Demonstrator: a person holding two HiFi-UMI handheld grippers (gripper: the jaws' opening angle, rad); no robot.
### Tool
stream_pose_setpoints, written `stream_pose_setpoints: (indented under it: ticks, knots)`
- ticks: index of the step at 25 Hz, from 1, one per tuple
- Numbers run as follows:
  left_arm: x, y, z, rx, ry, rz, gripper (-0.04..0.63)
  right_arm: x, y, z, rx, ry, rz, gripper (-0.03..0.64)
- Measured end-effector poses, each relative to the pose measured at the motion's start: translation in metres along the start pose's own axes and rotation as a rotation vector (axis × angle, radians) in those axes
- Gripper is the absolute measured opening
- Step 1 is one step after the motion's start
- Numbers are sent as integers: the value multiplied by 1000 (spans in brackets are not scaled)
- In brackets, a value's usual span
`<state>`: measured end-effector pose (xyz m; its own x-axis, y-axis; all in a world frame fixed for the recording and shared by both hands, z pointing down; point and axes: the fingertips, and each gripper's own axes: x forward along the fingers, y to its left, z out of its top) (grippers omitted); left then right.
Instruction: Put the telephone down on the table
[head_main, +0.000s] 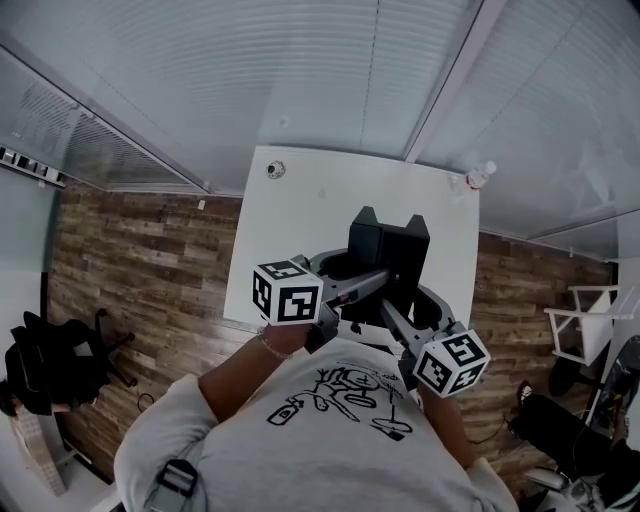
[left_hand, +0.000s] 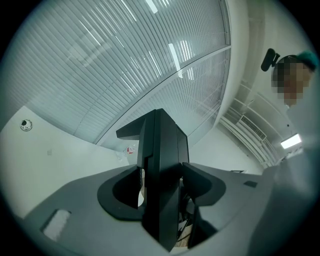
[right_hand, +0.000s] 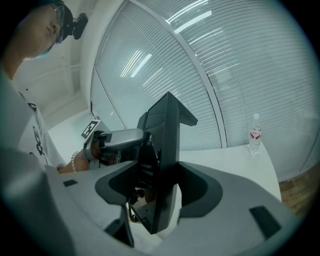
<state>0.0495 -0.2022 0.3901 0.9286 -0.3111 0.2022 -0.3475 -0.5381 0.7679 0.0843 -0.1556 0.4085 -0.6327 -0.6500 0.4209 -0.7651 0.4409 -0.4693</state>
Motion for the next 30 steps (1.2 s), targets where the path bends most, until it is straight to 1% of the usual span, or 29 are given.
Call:
stream_pose_setpoints:
  ticks: [5,16,23,30]
  knots:
    - [13,-9,-11,0,10,5,250,-15,-10,-6,10,6,1,235]
    - [22,-8,-25,-9,25,5,250,-22,-18,-18,24,11,-11,235]
    - [24,9,-31,-22,49,-1,252,-10,-24,-29,46,23,-31,235]
    - [29,20,-49,-37,73,1,252,-8,-32,-48,69,35,-43,235]
